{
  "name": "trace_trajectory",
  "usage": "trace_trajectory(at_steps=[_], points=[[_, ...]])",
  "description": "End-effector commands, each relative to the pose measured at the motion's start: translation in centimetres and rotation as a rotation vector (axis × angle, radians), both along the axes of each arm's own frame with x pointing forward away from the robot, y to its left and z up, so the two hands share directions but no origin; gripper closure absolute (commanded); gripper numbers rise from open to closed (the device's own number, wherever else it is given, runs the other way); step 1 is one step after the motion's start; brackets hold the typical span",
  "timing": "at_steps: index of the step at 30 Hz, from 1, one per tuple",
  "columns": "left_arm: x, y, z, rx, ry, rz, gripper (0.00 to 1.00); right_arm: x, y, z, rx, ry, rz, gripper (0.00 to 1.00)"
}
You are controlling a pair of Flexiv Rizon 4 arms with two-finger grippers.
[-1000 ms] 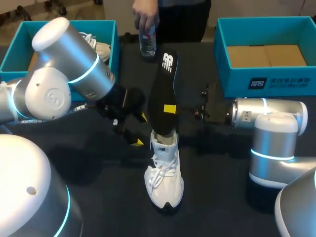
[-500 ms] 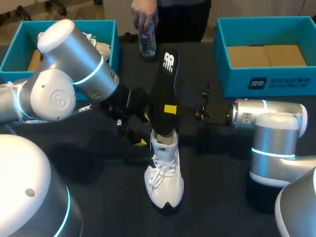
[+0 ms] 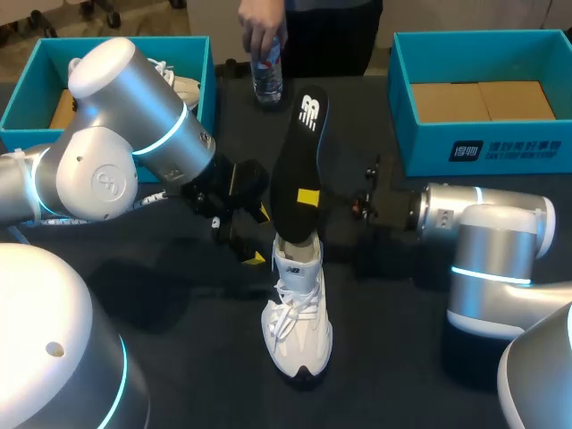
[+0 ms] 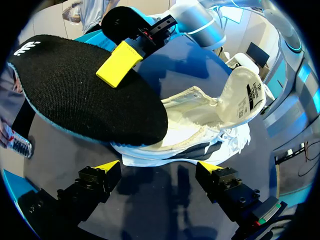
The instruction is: Take the shoe out of the shoebox, open the shoe tongue, remove and reinsert the insole, then place the shoe into the shoebox
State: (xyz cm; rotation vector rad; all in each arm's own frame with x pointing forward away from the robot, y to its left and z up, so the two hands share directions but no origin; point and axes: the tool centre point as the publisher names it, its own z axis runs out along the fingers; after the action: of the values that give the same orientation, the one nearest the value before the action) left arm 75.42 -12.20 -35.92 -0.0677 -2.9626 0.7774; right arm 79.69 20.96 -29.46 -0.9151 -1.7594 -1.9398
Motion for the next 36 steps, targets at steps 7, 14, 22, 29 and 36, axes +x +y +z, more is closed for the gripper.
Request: trace_trajectory(at_steps=[7,14,22,29,36], points=[[0.0,0.0,-0.1,0.000,-0.001,0.000,0.00,-1.3,0.3,-0.8,-0.002,-0.021,-0.023,1.00],[0.0,0.0,-0.1,0.000,-0.001,0.000,0.00,-1.4,0.2,-1.1,-0.001,-0.043,-0.025,1.00],[0.0,0.0,-0.1,0.000,-0.001,0.000,0.00,-1.1,0.1,-1.5,0.001,-0.052,0.002,1.00],[0.0,0.0,-0.1,0.000,-0.001,0.000,0.00,-1.3,0.1,-2.1,0.003,-0.055,0.023,1.00],[0.0,0.0,-0.1,0.000,-0.001,0.000,0.00,-2.2,0.4,-3.2,0.012,-0.051,0.032,1.00]])
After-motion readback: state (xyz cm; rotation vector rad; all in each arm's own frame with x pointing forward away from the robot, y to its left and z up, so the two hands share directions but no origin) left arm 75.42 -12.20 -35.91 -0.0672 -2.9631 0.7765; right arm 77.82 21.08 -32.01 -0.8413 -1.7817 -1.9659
